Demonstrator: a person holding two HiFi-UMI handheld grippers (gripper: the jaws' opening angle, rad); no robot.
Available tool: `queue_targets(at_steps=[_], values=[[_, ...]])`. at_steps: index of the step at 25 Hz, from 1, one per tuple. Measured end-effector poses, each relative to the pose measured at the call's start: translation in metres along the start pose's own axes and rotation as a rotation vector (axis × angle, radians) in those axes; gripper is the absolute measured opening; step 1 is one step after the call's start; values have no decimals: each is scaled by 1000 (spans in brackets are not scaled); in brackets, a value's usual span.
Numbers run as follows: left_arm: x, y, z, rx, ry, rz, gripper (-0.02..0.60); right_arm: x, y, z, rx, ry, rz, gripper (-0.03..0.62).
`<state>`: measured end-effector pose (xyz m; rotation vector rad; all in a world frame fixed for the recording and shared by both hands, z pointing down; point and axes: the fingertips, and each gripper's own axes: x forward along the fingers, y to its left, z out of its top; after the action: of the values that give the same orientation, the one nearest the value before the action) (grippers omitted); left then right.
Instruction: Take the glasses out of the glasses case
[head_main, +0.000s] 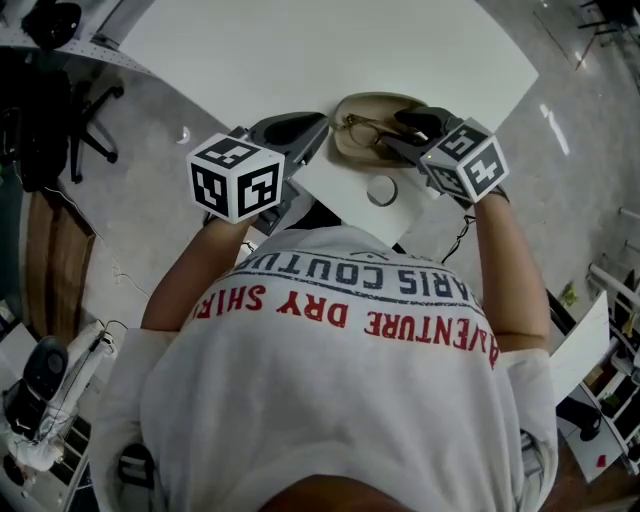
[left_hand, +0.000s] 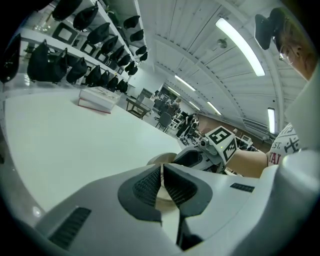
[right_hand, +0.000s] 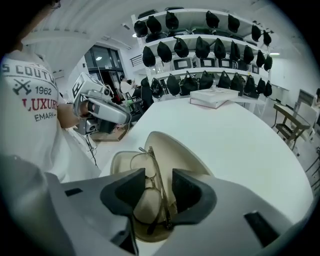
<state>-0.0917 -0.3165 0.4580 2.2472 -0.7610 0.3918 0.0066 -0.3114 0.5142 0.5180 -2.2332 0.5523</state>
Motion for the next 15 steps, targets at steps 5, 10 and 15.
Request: queue_targets(at_steps=[5,10,15], values=[[6,-6,0,11,11,-17,38,-4,-1,-8,-33,36,10,140],[13,-5,1,16,17,-26,38,-2,-1,-14,-38,63,36,103],[21,-15,2,22,24,-37,38,-9,0,-24,-65,85,64,60]])
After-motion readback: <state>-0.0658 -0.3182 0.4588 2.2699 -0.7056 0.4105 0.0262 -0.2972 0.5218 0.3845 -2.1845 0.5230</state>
